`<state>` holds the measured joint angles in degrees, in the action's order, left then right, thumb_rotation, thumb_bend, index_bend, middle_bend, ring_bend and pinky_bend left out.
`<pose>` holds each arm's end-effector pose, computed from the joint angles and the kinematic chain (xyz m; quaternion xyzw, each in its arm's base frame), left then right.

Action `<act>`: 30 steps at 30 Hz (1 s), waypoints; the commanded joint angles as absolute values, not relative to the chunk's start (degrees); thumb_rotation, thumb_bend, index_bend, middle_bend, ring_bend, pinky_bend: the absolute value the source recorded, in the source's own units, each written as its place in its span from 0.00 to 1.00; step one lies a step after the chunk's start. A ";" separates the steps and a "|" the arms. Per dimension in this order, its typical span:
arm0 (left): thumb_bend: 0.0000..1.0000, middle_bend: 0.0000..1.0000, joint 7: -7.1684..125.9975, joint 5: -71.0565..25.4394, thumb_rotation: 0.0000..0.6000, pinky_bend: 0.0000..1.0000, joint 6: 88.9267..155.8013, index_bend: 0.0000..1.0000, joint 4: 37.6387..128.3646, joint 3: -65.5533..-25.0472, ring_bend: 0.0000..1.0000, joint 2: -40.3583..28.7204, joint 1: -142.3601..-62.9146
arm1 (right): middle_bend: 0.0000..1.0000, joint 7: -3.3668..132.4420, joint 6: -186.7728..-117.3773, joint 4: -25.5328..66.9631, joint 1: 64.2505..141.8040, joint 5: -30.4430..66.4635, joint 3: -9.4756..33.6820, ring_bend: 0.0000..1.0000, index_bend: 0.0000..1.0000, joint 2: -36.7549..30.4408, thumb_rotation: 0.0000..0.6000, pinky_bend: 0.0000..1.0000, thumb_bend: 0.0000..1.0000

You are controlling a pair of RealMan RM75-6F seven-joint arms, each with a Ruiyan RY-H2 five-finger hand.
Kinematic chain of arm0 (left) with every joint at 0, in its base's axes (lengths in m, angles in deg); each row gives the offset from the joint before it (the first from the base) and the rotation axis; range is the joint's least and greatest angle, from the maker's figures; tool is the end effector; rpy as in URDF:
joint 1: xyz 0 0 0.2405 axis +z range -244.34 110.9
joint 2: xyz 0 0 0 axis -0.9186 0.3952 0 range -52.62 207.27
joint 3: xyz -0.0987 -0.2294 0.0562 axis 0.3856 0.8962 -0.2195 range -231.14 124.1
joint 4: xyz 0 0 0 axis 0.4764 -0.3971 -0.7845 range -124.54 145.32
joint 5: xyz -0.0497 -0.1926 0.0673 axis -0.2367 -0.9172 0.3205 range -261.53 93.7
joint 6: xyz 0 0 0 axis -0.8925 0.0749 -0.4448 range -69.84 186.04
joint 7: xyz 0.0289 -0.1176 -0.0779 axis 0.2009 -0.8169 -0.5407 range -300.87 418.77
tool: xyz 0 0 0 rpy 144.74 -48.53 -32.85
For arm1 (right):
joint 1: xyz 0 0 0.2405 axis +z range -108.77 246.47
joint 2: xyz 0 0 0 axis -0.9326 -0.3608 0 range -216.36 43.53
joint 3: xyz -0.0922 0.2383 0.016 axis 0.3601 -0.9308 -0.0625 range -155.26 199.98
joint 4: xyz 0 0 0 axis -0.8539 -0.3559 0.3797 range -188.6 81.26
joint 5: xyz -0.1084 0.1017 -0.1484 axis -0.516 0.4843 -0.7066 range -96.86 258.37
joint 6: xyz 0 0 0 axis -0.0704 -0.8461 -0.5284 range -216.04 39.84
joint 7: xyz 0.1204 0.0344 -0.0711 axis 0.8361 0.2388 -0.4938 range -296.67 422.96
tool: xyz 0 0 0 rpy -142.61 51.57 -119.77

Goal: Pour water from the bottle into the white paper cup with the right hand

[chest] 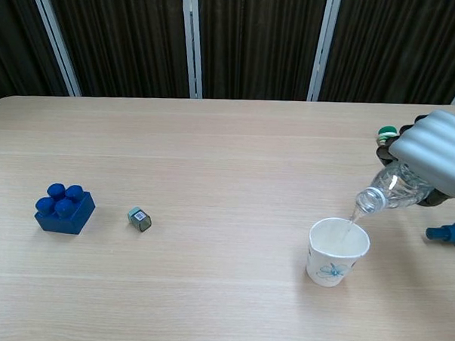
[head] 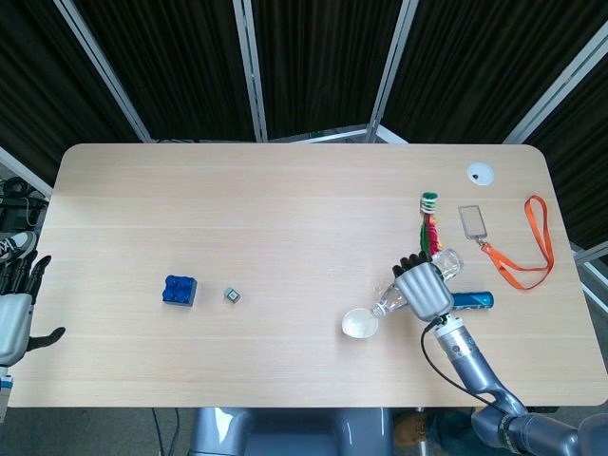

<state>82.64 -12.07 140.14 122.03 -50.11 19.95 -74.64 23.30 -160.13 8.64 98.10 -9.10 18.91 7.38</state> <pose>-0.2751 0.1887 0.1684 -0.6010 -0.3920 -0.2792 0.6381 -0.2401 -0.3068 -0.0003 0.7817 -0.0282 0.2495 0.5709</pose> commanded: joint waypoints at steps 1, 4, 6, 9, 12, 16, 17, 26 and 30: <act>0.02 0.00 82.67 -12.09 1.00 0.00 140.15 0.00 122.02 -50.13 0.00 19.93 -74.65 | 0.60 23.26 -160.15 8.60 98.11 -9.10 18.89 0.51 0.61 7.39 1.00 0.50 0.30; 0.02 0.00 82.72 -12.11 1.00 0.00 140.21 0.00 122.04 -50.12 0.00 19.92 -74.65 | 0.60 23.22 -160.14 8.34 98.12 -9.13 18.90 0.51 0.61 7.44 1.00 0.50 0.30; 0.02 0.00 82.66 -12.12 1.00 0.00 140.24 0.00 122.07 -50.12 0.00 19.92 -74.64 | 0.60 23.21 -160.21 8.07 98.11 -9.23 18.96 0.51 0.61 7.50 1.00 0.50 0.30; 0.02 0.00 82.76 -12.13 1.00 0.00 140.31 0.00 122.04 -50.13 0.00 19.88 -74.64 | 0.60 23.02 -160.47 7.53 98.10 -9.52 19.09 0.51 0.61 7.62 1.00 0.50 0.30; 0.02 0.00 82.92 -12.09 1.00 0.00 140.28 0.00 122.05 -50.21 0.00 19.81 -74.67 | 0.60 22.97 -160.47 7.22 98.06 -9.56 19.16 0.51 0.61 7.78 1.00 0.50 0.30; 0.02 0.00 83.01 -12.17 1.00 0.00 140.32 0.00 122.08 -50.19 0.00 19.77 -74.69 | 0.60 23.22 -160.43 6.97 98.04 -9.52 19.17 0.51 0.61 7.95 1.00 0.50 0.30; 0.02 0.00 83.01 -12.20 1.00 0.00 140.31 0.00 122.06 -50.20 0.00 19.76 -74.69 | 0.60 23.32 -160.42 6.95 98.04 -9.46 19.11 0.51 0.61 7.96 1.00 0.50 0.30; 0.02 0.00 82.98 -12.46 1.00 0.00 140.16 0.00 122.11 -50.19 0.00 19.81 -74.78 | 0.60 30.41 -159.56 9.41 97.71 -7.30 17.94 0.51 0.61 7.48 1.00 0.50 0.30; 0.02 0.00 83.09 -12.60 1.00 0.00 140.16 0.00 122.11 -50.16 0.00 19.75 -74.81 | 0.60 35.98 -158.54 12.30 97.54 -5.72 17.14 0.51 0.61 6.41 1.00 0.50 0.30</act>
<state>83.09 -12.60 140.16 122.11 -50.17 19.76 -74.81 33.17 -159.24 10.47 97.72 -6.86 17.77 7.12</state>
